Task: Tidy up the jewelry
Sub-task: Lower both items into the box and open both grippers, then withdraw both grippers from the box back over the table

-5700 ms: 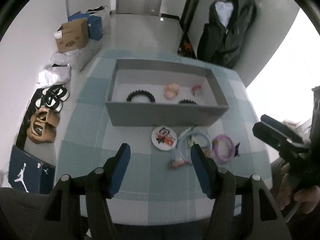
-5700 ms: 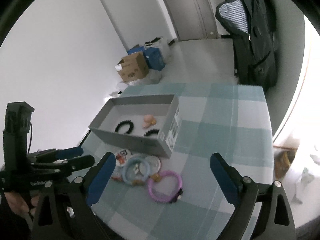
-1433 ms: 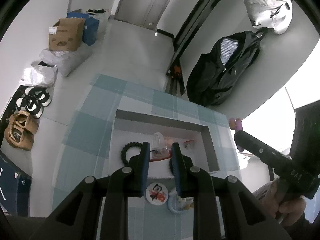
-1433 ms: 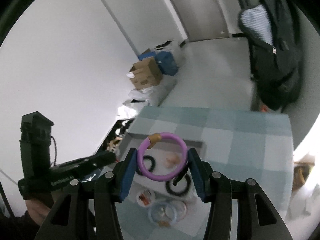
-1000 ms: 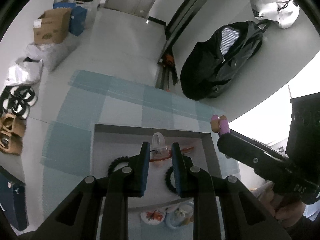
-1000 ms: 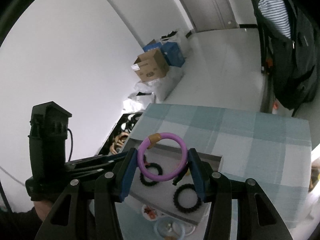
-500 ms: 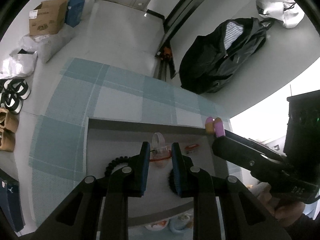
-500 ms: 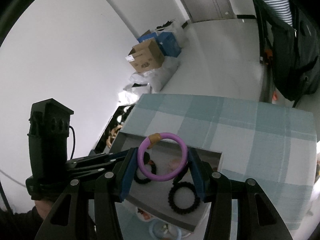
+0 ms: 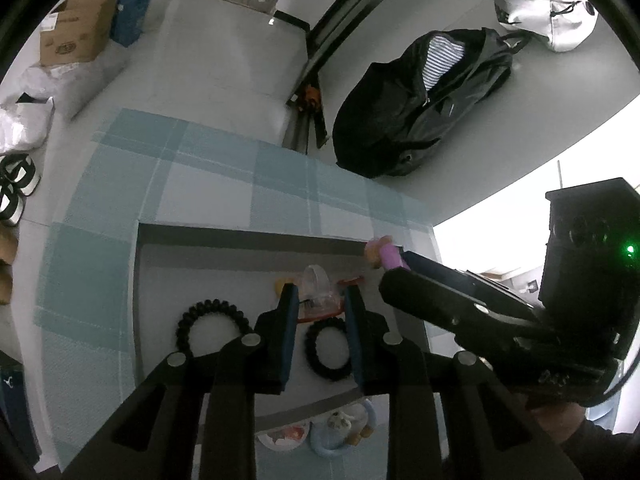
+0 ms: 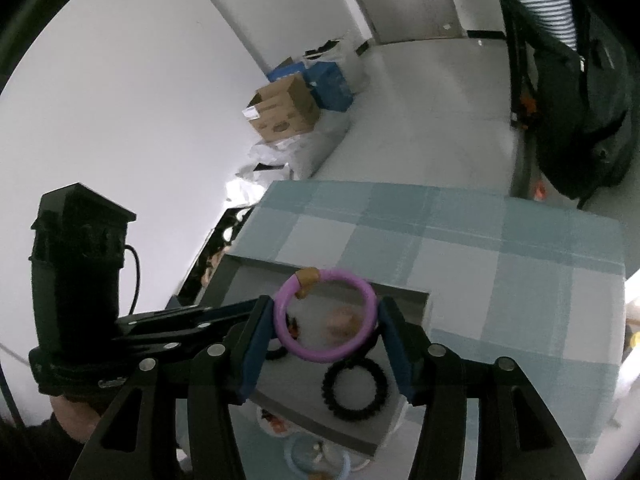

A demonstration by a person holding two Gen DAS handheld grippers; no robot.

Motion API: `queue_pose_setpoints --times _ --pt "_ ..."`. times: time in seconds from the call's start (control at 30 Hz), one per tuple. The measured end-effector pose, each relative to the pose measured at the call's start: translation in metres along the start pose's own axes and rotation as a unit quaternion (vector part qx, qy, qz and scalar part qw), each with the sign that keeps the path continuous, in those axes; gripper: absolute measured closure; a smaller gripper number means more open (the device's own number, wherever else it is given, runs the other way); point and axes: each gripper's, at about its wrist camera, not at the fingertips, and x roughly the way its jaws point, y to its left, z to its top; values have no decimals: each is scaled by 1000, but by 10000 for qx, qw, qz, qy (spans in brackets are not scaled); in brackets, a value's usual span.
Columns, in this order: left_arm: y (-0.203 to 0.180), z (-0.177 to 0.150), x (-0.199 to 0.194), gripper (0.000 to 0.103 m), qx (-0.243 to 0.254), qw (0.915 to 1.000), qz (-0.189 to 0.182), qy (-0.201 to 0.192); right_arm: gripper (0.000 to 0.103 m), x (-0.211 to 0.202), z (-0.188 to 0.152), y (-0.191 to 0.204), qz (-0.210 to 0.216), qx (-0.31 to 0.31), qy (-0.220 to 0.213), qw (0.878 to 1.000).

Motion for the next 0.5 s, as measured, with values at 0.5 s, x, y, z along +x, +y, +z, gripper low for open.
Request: queue_pose_setpoints --times 0.5 --pt "-13 -7 -27 55 116 9986 143 -501 34 -31 -3 -8 -32 162 -534 9984"
